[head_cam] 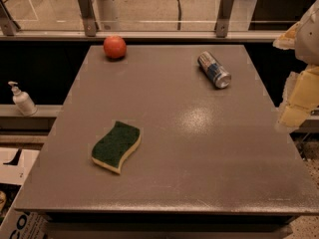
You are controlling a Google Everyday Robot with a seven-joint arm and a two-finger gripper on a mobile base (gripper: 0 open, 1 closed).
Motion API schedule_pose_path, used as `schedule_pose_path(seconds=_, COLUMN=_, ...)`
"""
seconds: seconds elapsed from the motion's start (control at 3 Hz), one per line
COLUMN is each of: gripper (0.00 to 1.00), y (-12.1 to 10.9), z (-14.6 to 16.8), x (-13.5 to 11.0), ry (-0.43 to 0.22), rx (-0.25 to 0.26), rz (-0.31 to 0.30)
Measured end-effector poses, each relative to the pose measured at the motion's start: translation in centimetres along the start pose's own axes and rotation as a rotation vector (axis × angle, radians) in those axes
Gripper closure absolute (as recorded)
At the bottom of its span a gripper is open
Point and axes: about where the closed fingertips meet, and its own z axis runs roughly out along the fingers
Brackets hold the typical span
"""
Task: Place redbull can upright
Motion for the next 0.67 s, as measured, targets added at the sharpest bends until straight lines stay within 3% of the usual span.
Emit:
schedule_pose_path(seconds=0.33, gripper=0.00, y=0.0, z=0.0, x=0.0, ry=0.000, rx=0.000, rz=0.000)
schedule_pose_path(seconds=0.67, gripper=0.00, y=-1.1, z=0.4, x=-0.8, ry=0.006, rx=0.019, rz=-0.053)
